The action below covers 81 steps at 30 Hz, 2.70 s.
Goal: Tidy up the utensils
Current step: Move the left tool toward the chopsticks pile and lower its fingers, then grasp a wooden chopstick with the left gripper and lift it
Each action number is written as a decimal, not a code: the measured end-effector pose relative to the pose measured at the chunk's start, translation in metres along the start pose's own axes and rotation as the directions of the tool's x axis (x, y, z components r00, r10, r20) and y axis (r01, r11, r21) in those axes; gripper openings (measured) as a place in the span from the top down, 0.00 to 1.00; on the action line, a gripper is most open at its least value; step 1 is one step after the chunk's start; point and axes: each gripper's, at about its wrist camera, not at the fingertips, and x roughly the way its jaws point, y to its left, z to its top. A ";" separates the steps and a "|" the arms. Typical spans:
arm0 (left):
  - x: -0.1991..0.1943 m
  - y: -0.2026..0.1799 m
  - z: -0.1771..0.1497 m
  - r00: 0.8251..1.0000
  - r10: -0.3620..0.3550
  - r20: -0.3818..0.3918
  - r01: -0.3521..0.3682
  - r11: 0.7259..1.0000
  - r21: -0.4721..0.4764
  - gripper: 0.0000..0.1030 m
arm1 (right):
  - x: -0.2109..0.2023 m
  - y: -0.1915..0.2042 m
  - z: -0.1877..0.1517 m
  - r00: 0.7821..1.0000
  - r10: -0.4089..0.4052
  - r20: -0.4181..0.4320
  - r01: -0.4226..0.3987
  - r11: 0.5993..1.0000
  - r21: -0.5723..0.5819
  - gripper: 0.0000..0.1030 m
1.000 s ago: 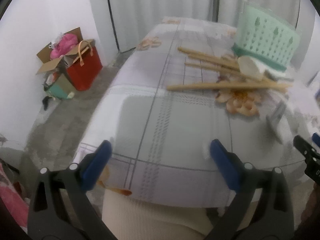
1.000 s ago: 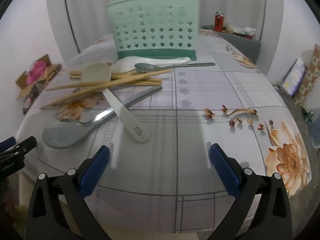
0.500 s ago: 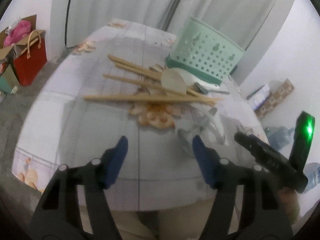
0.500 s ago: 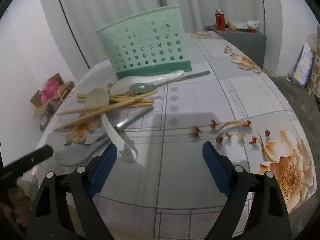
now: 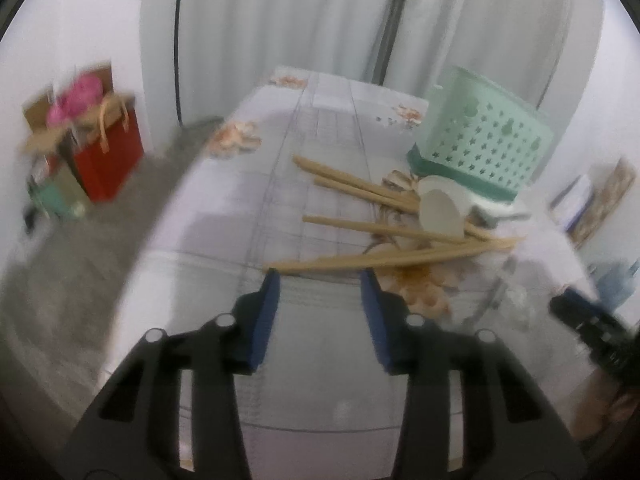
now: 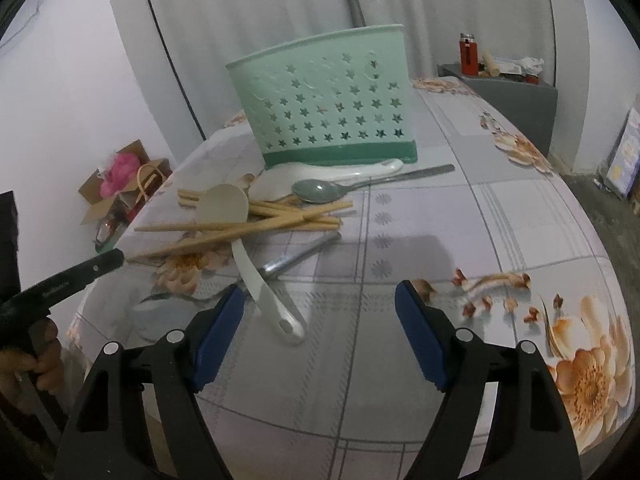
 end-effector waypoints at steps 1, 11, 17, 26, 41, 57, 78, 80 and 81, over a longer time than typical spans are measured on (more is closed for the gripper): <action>0.003 0.006 0.002 0.999 -0.045 -0.025 0.043 0.997 -0.057 0.62 | 0.001 0.001 0.001 1.000 0.003 -0.002 -0.003 1.000 -0.003 0.26; 0.054 0.063 -0.009 0.861 -0.507 -0.049 0.329 0.628 -0.706 0.62 | 0.011 0.009 0.006 0.999 0.036 -0.019 -0.037 0.999 -0.012 0.26; 0.070 0.073 -0.009 0.854 -0.520 0.005 0.265 0.426 -0.865 0.61 | 0.010 0.004 0.006 0.999 0.046 -0.013 -0.046 0.999 0.018 0.26; 0.074 0.062 -0.003 0.897 -0.443 -0.017 0.142 0.322 -0.936 0.75 | 0.010 -0.006 0.002 0.998 0.060 -0.008 -0.059 0.997 0.057 0.26; 0.071 0.072 -0.008 0.921 -0.389 0.023 0.166 0.339 -0.926 0.90 | 0.005 -0.017 -0.003 0.998 0.063 -0.001 -0.062 0.994 0.087 0.26; 0.010 0.047 0.021 0.887 -0.427 0.174 0.436 0.655 -0.617 0.94 | -0.009 -0.008 0.007 0.998 0.019 0.056 -0.019 1.000 0.013 0.33; -0.024 0.048 0.040 0.869 -0.408 0.280 0.493 0.769 -0.408 0.96 | 0.026 0.110 0.042 0.968 0.219 -0.127 -0.251 0.768 -0.589 0.73; -0.026 0.050 0.046 0.860 -0.414 0.297 0.506 0.763 -0.403 0.96 | 0.037 0.118 0.043 0.959 0.225 -0.170 -0.282 0.748 -0.601 0.75; -0.027 0.052 0.050 0.856 -0.415 0.309 0.512 0.762 -0.396 0.96 | 0.040 0.120 0.043 0.957 0.227 -0.179 -0.289 0.742 -0.605 0.76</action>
